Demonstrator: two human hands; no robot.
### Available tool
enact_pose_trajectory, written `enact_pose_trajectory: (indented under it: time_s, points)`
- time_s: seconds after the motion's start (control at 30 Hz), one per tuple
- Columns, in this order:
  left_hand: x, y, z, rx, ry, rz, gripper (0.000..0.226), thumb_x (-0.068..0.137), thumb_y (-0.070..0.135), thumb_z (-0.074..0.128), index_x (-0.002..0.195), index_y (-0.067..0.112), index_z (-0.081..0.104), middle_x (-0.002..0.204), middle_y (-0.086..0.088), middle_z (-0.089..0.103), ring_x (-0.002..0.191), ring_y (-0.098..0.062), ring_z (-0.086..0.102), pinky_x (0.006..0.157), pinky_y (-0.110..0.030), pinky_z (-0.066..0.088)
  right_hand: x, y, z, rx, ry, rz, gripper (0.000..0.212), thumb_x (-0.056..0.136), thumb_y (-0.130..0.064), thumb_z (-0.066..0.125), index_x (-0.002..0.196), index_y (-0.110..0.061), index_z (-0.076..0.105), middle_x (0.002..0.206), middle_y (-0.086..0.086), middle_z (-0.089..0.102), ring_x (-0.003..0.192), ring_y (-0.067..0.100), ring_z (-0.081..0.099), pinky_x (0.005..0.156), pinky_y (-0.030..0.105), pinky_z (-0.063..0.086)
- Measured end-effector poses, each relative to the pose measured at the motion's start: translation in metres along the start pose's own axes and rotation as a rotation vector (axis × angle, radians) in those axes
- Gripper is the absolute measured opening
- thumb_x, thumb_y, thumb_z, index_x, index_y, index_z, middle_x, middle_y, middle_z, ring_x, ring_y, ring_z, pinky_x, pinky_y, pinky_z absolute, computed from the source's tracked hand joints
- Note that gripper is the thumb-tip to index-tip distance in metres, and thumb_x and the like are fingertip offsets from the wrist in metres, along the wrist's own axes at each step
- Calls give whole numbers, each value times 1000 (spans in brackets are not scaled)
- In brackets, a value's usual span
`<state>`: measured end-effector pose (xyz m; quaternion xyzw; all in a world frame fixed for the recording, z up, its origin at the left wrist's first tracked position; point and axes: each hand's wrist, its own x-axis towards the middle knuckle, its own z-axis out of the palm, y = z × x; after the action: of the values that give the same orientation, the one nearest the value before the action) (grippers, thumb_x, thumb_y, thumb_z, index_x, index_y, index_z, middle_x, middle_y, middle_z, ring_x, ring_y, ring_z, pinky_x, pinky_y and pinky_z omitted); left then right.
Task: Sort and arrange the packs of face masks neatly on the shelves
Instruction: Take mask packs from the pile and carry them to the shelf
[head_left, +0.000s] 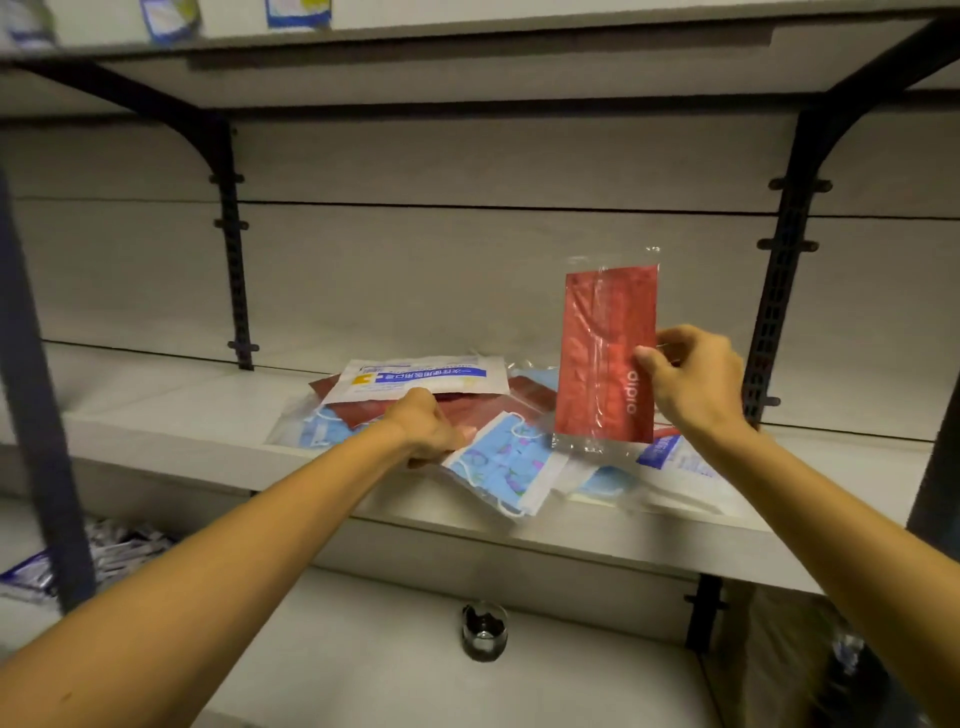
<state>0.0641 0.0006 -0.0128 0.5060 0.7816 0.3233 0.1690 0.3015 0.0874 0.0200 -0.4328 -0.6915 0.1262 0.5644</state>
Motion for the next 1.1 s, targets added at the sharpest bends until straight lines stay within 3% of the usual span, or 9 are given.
enact_pose_trajectory:
  time_s: [0.1,0.17,0.23,0.3,0.43,0.57,0.73,0.93,1.1]
  points:
    - [-10,-15,-13,45,-54,8,25,85,21,69,66,10,56,60,-4,52,49,-14,46,43,-19,36,-6,-12,14,0,-36,8,16,90,-20,67,98,-6,71,75,0,64,76,18,63,82,39,54]
    - [-15,-29,-23,126,-12,69,14,85,16,63,77,5,64,77,-11,66,71,-22,62,60,-29,48,-10,-23,24,-2,-35,5,14,89,-20,67,94,-7,71,77,4,67,77,20,64,83,36,52]
    - [-19,-44,-36,200,65,122,19,89,17,54,91,2,65,98,-16,68,93,-29,63,77,-34,49,-15,-37,34,-6,-40,-11,14,88,-20,68,93,-7,71,77,3,66,80,21,64,81,33,50]
    - [-25,-61,-54,218,131,155,19,93,21,51,97,7,62,104,-11,65,97,-28,59,82,-35,47,-22,-52,46,-10,-52,-27,13,88,-20,69,92,-8,71,78,3,66,79,21,63,77,30,48]
    - [-38,-104,-92,275,359,178,5,94,18,46,92,18,50,93,-2,61,91,-29,59,79,-37,48,-34,-88,78,4,-71,-49,15,86,-20,70,92,-6,71,85,10,72,79,23,64,80,34,51]
    - [-57,-155,-137,234,515,192,7,95,13,46,90,18,46,83,2,58,85,-26,60,79,-40,49,-55,-138,118,56,-103,-61,17,87,-20,69,97,-5,70,86,10,71,80,24,64,77,31,50]
    - [-85,-220,-202,214,721,150,5,97,15,46,93,17,46,85,0,57,86,-30,57,78,-37,43,-92,-204,176,178,-195,-74,17,90,-20,67,100,-7,68,87,6,69,79,20,64,76,35,55]
    - [-123,-307,-269,157,877,-60,7,98,20,46,91,20,46,90,-5,63,87,-30,60,82,-45,50,-143,-284,256,326,-297,-87,15,91,-22,65,97,-8,66,85,4,68,78,18,64,72,33,53]
    - [-158,-370,-320,130,960,-260,13,97,23,49,99,10,53,94,-7,59,91,-31,58,69,-35,41,-192,-339,323,419,-392,-99,7,92,-20,63,91,-14,60,78,-2,63,72,12,62,63,25,50]
